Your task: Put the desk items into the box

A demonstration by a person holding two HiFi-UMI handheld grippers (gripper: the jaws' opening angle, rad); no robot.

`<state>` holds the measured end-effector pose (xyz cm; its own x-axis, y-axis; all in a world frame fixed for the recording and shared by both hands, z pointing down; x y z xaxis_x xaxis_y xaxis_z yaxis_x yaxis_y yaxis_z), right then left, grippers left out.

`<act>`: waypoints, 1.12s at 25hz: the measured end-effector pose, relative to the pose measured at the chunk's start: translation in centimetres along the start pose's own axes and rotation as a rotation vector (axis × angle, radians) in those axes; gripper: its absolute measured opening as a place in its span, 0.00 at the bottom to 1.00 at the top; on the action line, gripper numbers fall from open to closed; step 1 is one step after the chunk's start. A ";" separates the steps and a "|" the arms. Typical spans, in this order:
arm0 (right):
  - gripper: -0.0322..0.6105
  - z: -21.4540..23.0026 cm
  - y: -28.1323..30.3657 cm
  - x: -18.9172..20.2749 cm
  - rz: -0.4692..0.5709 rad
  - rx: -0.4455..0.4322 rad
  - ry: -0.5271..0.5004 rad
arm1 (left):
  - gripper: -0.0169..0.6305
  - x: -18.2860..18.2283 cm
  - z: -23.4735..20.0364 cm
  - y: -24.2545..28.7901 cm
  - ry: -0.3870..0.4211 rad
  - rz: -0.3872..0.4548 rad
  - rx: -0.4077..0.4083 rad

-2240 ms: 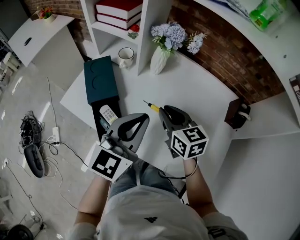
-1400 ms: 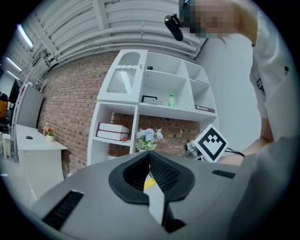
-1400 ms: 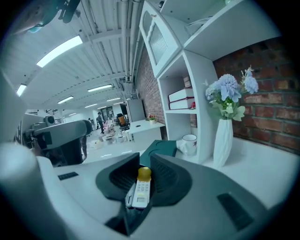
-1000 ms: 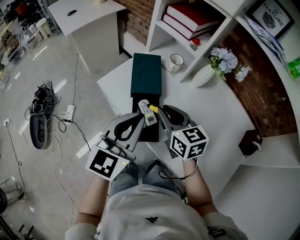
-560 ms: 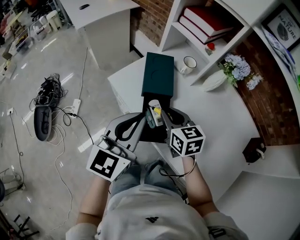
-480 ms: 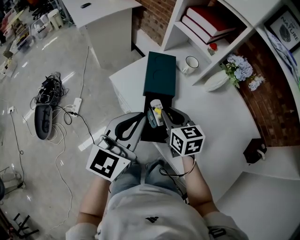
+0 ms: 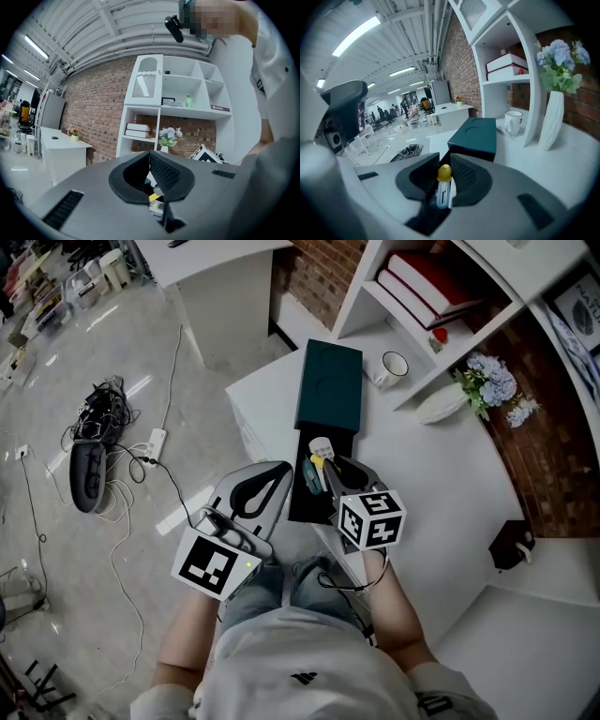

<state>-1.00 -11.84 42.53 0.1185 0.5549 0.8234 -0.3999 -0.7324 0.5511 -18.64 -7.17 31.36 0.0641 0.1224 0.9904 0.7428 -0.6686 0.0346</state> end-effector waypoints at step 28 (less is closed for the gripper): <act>0.19 -0.6 1.2 5.9 -0.198 0.016 -0.059 | 0.05 0.4 0.2 -0.8 -0.005 -0.006 -0.003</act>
<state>-1.31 -9.25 48.01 0.2466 0.6650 0.7049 -0.3492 -0.6176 0.7047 -19.10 -6.48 31.65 0.0629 0.1297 0.9896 0.7409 -0.6703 0.0407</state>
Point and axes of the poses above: the fingertips, and each gripper's own axes: y forward along the fingers, z to its right, x out of its underside, the point moved 7 cm from there along -y, backward along the fingers, and after that the axes turned 3 degrees about x, right-handed, at the moved point
